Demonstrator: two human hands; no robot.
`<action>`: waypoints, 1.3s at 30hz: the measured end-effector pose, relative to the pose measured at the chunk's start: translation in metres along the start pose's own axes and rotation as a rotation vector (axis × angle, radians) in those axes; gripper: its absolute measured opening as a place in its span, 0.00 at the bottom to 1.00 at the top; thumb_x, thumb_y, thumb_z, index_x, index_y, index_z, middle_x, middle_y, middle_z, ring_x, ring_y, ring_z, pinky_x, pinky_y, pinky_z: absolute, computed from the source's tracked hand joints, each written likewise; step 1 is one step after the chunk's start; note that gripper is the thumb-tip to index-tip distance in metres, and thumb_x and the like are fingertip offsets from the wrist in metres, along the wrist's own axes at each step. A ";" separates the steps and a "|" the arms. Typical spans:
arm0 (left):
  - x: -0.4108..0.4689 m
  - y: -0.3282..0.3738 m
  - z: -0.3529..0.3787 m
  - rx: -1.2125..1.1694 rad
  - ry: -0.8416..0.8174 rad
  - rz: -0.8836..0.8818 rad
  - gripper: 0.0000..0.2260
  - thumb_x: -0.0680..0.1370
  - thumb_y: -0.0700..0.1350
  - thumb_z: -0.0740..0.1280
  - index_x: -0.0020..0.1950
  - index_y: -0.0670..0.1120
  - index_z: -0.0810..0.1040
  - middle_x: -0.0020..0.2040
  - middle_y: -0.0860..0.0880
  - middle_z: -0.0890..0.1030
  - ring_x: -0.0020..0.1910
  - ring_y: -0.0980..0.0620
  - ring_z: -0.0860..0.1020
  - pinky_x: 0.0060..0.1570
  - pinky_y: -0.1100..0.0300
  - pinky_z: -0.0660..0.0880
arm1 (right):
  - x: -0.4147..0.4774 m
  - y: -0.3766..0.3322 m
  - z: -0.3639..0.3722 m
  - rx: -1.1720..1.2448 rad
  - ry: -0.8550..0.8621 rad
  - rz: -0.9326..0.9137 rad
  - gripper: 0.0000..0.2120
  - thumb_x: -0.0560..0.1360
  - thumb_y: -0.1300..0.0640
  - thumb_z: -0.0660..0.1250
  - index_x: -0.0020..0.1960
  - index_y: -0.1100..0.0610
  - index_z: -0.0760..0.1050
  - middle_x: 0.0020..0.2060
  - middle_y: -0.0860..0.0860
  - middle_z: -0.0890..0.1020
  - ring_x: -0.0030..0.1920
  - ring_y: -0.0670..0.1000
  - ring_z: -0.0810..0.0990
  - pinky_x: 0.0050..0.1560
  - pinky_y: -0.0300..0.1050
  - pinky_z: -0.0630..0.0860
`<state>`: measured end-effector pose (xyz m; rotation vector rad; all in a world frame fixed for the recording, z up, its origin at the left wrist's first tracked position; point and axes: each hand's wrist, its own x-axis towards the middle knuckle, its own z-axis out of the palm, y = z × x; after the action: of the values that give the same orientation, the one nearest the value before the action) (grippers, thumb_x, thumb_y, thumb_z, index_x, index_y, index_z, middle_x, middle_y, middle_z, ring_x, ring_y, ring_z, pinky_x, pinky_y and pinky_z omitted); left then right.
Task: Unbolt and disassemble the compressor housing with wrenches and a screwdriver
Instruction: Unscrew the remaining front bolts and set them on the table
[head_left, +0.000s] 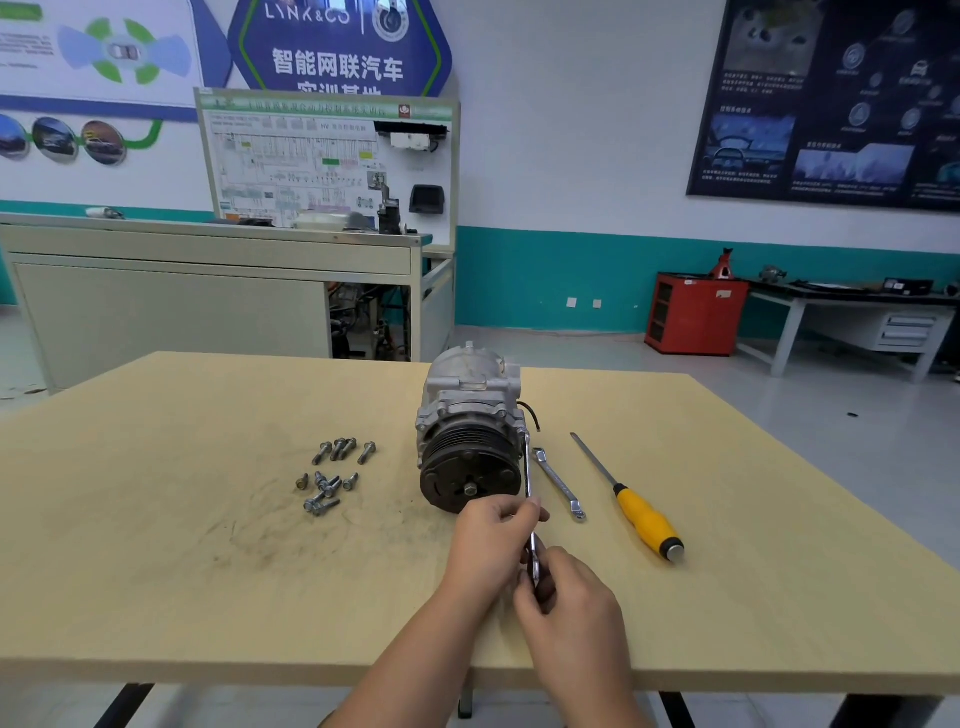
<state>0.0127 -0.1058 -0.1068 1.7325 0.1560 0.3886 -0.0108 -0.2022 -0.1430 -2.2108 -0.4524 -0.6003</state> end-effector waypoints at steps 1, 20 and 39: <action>0.000 0.000 0.000 -0.001 0.003 0.000 0.12 0.78 0.45 0.64 0.36 0.48 0.82 0.24 0.51 0.76 0.23 0.56 0.71 0.29 0.67 0.69 | 0.000 0.000 0.000 0.001 -0.002 0.000 0.07 0.73 0.55 0.68 0.50 0.54 0.78 0.33 0.45 0.72 0.34 0.45 0.70 0.33 0.33 0.63; -0.001 0.002 0.000 0.019 0.013 0.019 0.11 0.78 0.47 0.65 0.37 0.47 0.83 0.27 0.45 0.72 0.27 0.51 0.70 0.33 0.61 0.68 | 0.001 -0.001 -0.002 -0.021 -0.014 -0.002 0.05 0.74 0.55 0.67 0.48 0.55 0.77 0.33 0.45 0.72 0.34 0.46 0.69 0.32 0.33 0.62; 0.002 0.000 -0.002 -0.047 -0.072 0.000 0.13 0.81 0.45 0.59 0.44 0.44 0.81 0.29 0.47 0.82 0.22 0.55 0.74 0.27 0.67 0.72 | 0.002 -0.009 -0.007 -0.042 -0.103 0.177 0.15 0.72 0.42 0.63 0.58 0.40 0.74 0.35 0.40 0.75 0.36 0.41 0.72 0.32 0.30 0.63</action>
<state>0.0138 -0.1038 -0.1062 1.6979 0.0936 0.3270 -0.0155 -0.2018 -0.1318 -2.2993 -0.2946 -0.4070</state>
